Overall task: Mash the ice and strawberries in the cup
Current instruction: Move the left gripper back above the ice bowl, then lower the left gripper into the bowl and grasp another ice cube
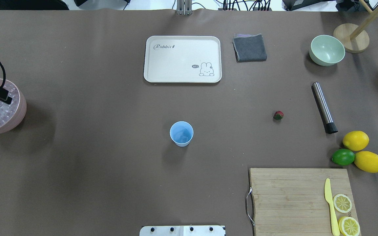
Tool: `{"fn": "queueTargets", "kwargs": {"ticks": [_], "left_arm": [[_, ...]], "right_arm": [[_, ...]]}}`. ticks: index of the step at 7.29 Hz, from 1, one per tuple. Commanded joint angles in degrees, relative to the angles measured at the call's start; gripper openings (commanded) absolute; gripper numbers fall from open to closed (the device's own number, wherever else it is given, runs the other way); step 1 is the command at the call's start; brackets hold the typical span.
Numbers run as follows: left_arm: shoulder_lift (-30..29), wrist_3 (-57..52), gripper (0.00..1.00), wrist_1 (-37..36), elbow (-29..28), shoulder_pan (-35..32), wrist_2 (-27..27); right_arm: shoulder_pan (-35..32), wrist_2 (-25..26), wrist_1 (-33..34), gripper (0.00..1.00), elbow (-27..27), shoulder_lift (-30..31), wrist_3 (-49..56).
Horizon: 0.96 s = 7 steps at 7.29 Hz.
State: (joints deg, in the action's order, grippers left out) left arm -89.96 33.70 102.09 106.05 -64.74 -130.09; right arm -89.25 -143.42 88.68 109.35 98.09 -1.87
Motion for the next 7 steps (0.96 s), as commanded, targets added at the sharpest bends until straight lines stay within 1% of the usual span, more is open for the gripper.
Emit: {"fn": "queueTargets", "kwargs": {"ticks": [1,3,4,6,7], "left_arm": [[0.5,0.8,0.94,2.1,-4.2,-0.8,0.0],[0.4,2.5,0.95,6.9,-8.0,-0.7,0.1],[0.2,2.9,0.95,7.2,-8.9,-0.7,0.3],[-0.2,3.0,0.95,10.4,-12.0,-0.4,0.4],[-0.6,4.0,0.96,10.5,-12.4,-0.2,0.4]], "right_arm": [[0.2,0.0,0.0,1.00,0.2,0.0,0.0],[0.2,0.0,0.0,1.00,0.9,0.0,0.0],[0.2,0.0,0.0,1.00,0.9,0.0,0.0],[0.2,0.0,0.0,1.00,1.0,0.0,0.0],[0.2,0.0,0.0,1.00,1.0,0.0,0.0]]}}
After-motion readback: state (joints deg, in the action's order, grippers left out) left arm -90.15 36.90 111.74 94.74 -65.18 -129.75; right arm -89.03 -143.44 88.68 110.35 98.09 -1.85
